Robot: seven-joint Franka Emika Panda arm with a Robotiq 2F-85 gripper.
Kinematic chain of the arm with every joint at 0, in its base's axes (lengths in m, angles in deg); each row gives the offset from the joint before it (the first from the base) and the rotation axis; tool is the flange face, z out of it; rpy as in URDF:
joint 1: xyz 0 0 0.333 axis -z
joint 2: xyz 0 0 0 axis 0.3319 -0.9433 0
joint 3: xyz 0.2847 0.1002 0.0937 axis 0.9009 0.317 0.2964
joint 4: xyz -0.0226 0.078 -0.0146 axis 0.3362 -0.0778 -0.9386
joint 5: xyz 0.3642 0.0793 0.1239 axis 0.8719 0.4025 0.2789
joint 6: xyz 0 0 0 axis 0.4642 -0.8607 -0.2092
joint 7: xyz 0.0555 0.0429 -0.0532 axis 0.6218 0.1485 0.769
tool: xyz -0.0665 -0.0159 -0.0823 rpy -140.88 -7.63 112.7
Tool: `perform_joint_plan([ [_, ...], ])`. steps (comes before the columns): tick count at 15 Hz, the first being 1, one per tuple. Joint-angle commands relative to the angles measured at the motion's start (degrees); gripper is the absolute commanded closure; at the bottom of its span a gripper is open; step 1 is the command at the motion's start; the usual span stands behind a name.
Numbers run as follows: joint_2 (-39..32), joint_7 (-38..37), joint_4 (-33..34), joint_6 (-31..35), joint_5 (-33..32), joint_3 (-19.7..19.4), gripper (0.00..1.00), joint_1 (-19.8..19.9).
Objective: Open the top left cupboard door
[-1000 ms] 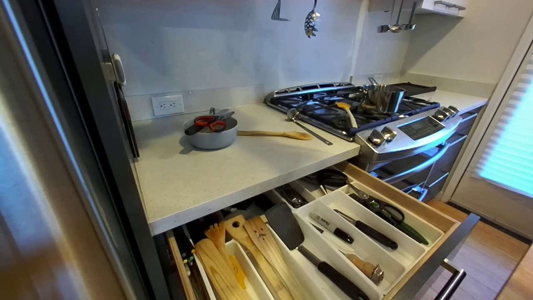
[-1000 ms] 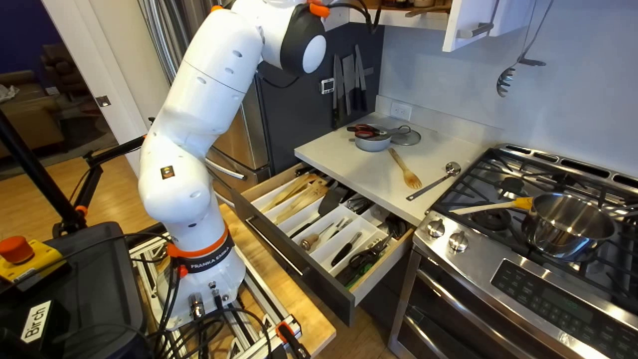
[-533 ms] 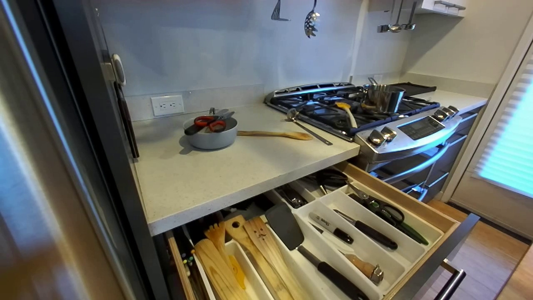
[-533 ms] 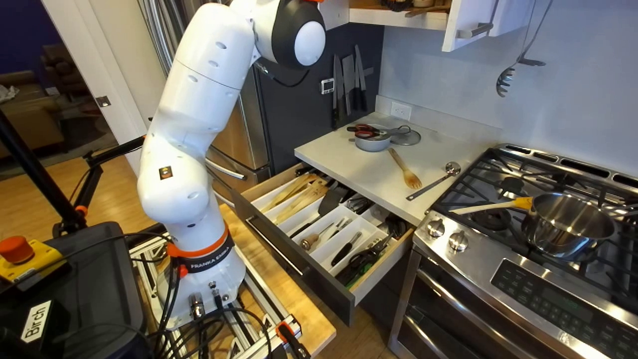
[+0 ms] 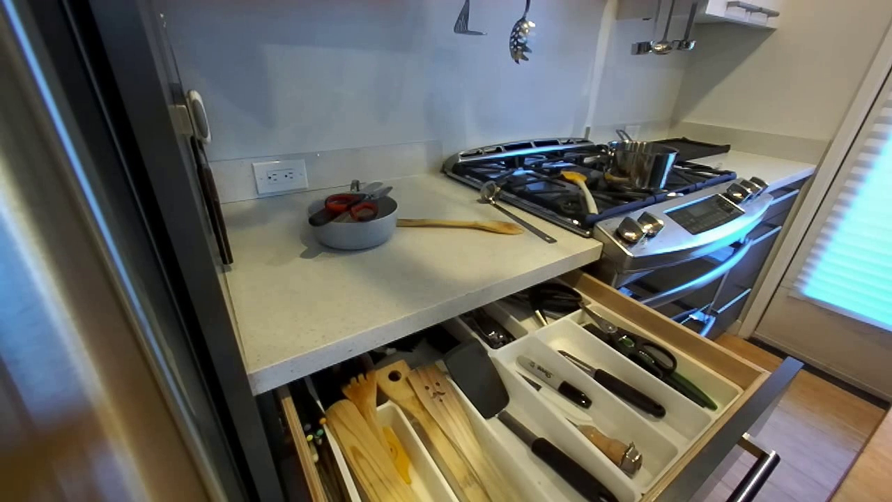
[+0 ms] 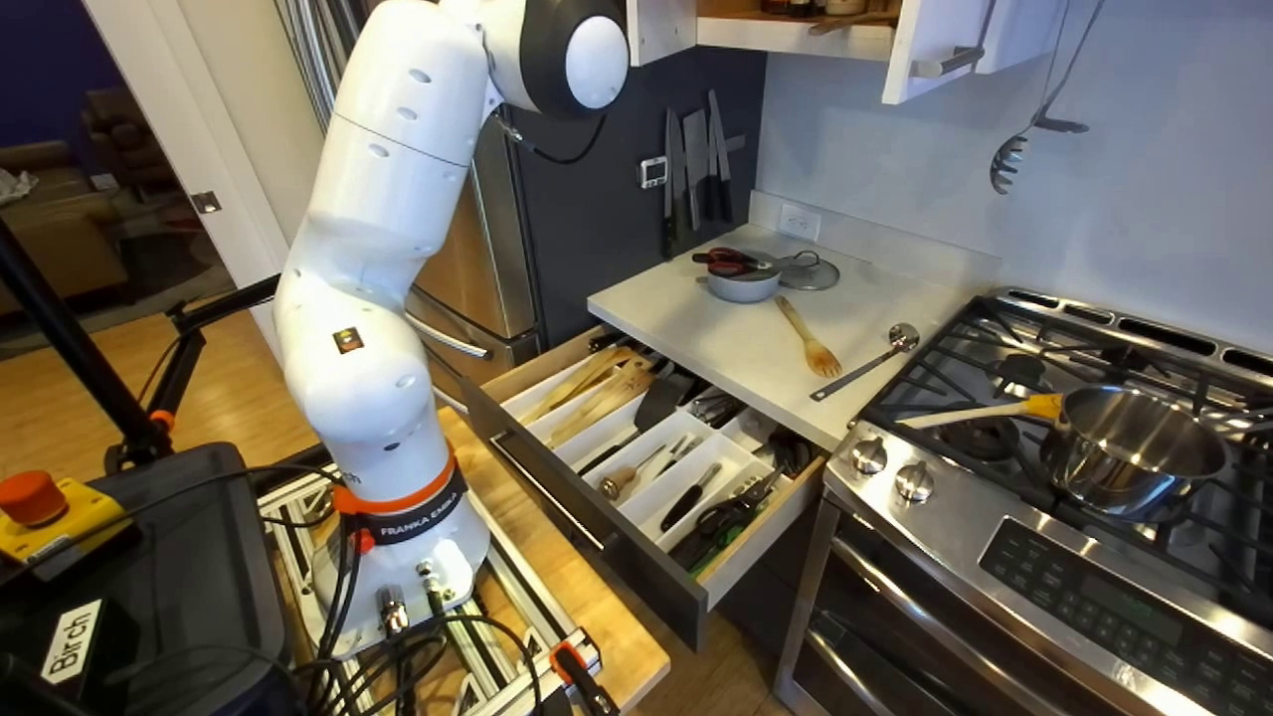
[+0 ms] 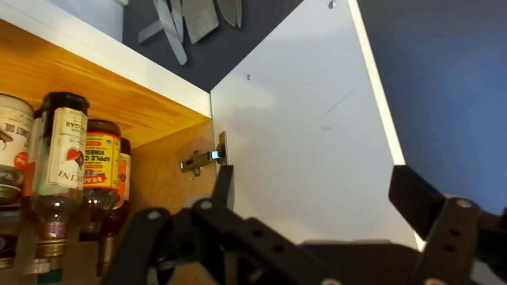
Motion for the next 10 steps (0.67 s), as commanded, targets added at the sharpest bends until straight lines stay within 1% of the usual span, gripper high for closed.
perform_joint_plan([
  [1,1.8,-4.4,0.0,1.4,-12.3,-2.3,0.0,-6.1],
  [3,2.6,-7.2,0.1,-0.1,-19.0,-2.8,0.0,-8.8],
  [6,4.4,-11.1,-0.1,-1.9,-27.0,-4.5,0.0,-11.3],
  [7,2.7,-8.7,0.2,0.3,-23.7,-1.7,0.0,-9.8],
  [8,3.2,-9.6,0.3,0.0,-25.3,-2.3,0.0,-10.4],
  [10,3.8,-10.2,0.3,-0.3,-26.2,-2.7,0.0,-10.6],
])
